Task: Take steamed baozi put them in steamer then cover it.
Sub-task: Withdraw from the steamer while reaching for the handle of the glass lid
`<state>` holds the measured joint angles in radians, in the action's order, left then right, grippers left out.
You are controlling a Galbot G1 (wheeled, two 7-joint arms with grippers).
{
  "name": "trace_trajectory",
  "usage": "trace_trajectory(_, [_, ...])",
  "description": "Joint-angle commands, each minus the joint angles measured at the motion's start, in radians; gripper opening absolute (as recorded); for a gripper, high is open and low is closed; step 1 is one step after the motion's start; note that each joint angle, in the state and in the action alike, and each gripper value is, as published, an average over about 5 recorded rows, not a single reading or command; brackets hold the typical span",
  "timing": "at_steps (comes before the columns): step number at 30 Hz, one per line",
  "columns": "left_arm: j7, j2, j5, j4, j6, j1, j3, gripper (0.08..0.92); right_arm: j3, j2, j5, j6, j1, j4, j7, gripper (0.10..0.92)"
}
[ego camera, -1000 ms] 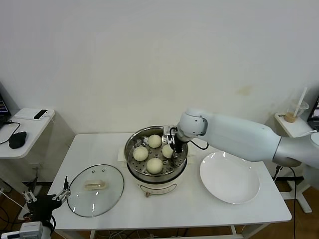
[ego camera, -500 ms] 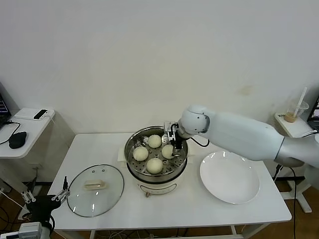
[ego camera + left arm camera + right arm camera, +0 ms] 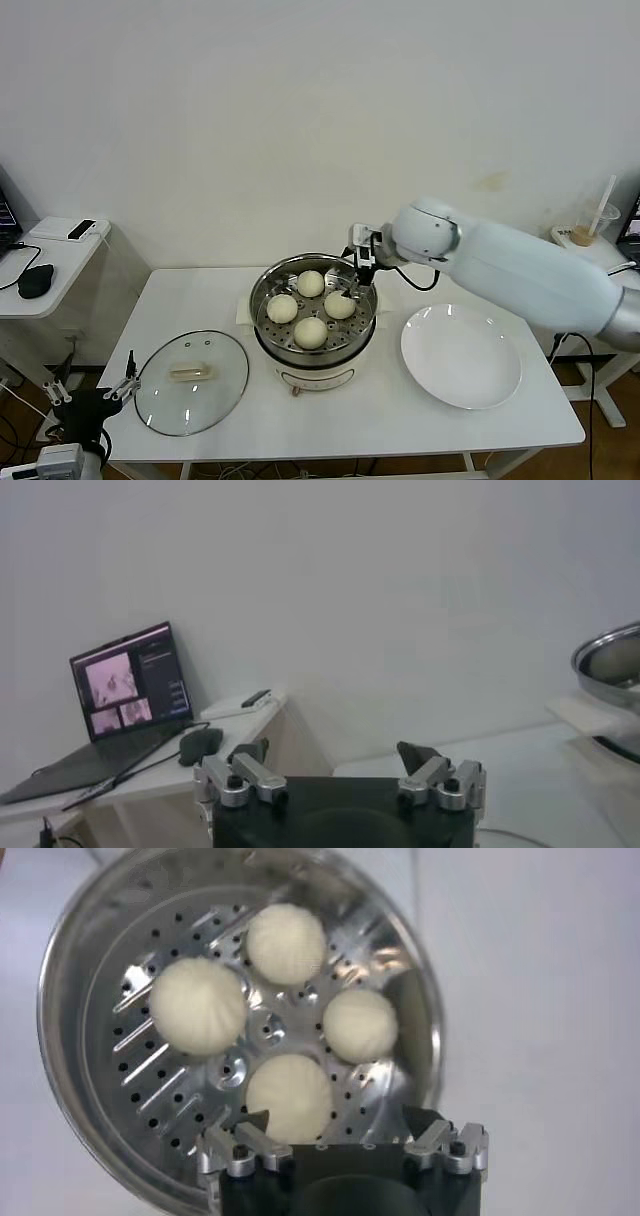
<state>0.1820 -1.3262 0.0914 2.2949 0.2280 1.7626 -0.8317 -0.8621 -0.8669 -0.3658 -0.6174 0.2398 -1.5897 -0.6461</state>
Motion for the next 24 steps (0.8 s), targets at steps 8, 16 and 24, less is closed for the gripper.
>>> trace_trajectory(8, [0.008, -0.015, 0.004, -0.026, -0.092, -0.005, 0.023, 0.823, 0.862, 0.14, 0.041, 0.394, -0.931, -0.239, 0.482, 0.823])
trace_trajectory(16, [-0.018, -0.016, -0.281, -0.095, -0.115, -0.001, 0.049, 0.823, 1.42, -0.109, 0.126, 0.551, -1.427, -0.306, 0.422, 0.823])
trace_trajectory(24, [-0.022, -0.005, -0.894, -0.25, -0.255, 0.039, 0.021, 0.823, 1.688, -0.304, 0.166, 0.643, -1.701, -0.37, 0.374, 0.823])
